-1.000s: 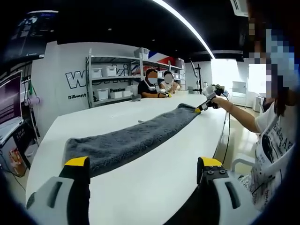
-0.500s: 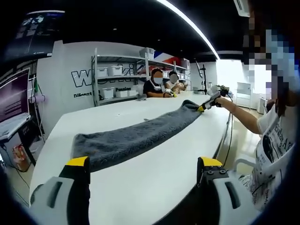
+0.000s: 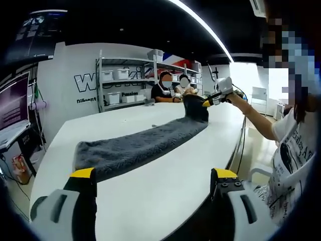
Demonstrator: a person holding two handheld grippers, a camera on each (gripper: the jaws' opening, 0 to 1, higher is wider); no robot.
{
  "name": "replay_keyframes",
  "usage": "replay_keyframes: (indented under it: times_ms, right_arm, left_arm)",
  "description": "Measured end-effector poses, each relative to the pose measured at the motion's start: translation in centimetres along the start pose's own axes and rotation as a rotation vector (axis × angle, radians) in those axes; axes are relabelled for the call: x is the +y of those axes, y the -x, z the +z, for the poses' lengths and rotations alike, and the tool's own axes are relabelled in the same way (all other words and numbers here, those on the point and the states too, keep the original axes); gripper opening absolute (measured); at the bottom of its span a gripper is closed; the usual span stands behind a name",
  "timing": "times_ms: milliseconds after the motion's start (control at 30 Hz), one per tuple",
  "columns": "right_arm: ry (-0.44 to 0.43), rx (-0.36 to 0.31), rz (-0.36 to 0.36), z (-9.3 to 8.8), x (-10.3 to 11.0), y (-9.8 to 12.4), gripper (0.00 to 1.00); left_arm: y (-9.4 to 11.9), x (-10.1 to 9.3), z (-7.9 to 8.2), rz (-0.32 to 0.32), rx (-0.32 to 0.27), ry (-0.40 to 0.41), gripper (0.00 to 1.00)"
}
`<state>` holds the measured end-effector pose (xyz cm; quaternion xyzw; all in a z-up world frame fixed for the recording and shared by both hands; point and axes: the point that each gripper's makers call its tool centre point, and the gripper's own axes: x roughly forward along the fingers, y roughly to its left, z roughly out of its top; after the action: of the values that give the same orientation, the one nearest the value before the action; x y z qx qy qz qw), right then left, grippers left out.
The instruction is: Fold the towel on the table until its edges align and the towel forms a compact rectangular stack.
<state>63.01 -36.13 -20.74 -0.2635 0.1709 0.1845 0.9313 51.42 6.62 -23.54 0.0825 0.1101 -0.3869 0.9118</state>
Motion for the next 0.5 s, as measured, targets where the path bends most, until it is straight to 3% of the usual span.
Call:
replay_keyframes:
  times_ms: [100, 233, 500]
  right_arm:
    - [0.047, -0.032, 0.05, 2.5, 2.1, -1.1, 0.13]
    - [0.081, -0.059, 0.11, 4.4, 4.9, -2.6, 0.13]
    - [0.124, -0.035, 0.216, 4.8, 9.7, -5.4, 0.13]
  left_arm:
    - [0.0, -0.2, 0.0, -0.003, 0.0, -0.001, 0.99]
    - [0.0, -0.3, -0.1, -0.007, 0.002, -0.003, 0.99]
    - [0.1, -0.4, -0.3, -0.006, 0.006, -0.002, 0.99]
